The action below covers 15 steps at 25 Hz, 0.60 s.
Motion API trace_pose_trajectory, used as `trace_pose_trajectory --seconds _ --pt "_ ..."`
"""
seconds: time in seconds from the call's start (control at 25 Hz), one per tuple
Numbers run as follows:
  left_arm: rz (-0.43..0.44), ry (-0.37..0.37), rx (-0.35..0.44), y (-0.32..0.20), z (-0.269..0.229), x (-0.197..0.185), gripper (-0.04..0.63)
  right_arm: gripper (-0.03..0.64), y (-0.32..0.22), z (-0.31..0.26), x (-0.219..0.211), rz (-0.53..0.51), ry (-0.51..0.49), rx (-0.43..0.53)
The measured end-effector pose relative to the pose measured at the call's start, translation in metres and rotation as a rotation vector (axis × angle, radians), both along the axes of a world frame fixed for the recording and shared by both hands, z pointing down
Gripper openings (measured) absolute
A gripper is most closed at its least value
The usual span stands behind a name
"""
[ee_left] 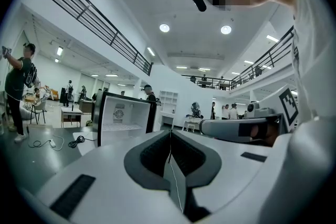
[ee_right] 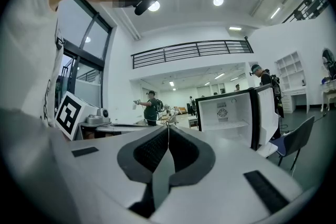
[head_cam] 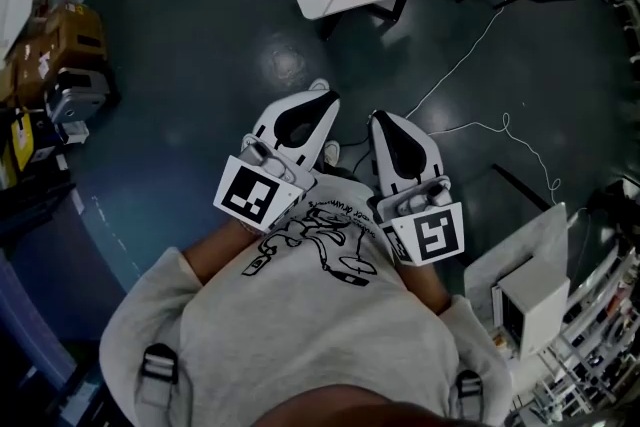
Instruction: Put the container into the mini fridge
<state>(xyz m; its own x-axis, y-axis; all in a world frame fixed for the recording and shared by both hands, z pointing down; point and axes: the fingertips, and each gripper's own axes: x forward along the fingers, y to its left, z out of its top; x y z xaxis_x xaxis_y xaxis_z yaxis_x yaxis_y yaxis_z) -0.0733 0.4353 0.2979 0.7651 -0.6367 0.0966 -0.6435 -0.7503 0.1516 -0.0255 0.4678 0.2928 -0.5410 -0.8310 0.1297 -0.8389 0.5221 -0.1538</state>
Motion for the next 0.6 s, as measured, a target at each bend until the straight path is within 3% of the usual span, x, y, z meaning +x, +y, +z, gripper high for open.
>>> trace_pose_trajectory --seconds 0.6 --pt "0.034 0.032 -0.009 -0.071 -0.002 -0.004 0.018 0.028 -0.076 0.0 -0.015 0.001 0.015 0.004"
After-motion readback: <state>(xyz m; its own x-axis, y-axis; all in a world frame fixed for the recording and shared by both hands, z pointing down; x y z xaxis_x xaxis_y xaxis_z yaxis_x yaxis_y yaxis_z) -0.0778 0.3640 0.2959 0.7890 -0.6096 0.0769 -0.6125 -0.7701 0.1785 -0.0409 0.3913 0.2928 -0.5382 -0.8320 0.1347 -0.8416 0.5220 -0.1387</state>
